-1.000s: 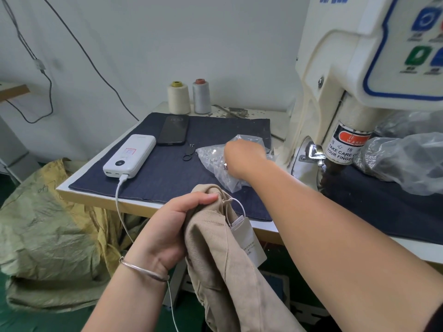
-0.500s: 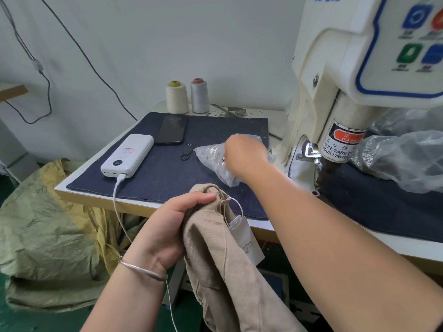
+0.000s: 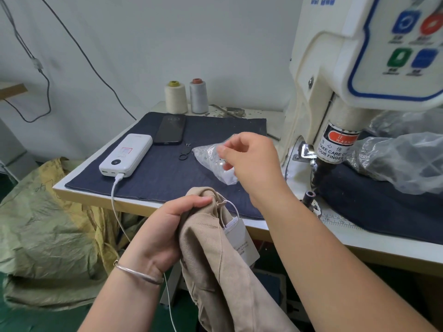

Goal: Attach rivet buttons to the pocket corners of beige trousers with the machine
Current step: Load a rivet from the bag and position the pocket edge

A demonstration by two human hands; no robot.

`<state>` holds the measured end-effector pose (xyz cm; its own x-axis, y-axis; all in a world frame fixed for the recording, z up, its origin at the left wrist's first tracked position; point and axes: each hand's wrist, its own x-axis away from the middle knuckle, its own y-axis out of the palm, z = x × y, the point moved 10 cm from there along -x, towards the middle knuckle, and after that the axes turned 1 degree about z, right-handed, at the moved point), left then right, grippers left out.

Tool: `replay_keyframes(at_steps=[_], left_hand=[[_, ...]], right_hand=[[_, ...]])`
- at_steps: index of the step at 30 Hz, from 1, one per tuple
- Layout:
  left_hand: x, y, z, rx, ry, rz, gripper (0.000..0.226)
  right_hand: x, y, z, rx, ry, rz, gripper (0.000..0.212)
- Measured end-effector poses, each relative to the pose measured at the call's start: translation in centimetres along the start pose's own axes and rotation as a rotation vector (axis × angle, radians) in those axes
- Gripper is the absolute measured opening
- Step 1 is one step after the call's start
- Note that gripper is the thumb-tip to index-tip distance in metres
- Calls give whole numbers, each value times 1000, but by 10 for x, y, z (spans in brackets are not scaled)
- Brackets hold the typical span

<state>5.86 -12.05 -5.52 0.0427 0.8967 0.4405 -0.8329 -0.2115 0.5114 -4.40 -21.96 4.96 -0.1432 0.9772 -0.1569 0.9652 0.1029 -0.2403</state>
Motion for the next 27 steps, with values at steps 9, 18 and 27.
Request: replay_keyframes(at_steps=[9, 18, 27], left_hand=[[15, 40, -10, 24, 9, -226, 16], [18, 48, -28, -95, 74, -33, 19], [12, 69, -38, -160, 71, 24, 13]], right_hand=[[117, 23, 7, -1141, 697, -503, 5], [143, -59, 31, -1050, 554, -344, 5], [137, -111, 77, -840, 426, -252, 24]])
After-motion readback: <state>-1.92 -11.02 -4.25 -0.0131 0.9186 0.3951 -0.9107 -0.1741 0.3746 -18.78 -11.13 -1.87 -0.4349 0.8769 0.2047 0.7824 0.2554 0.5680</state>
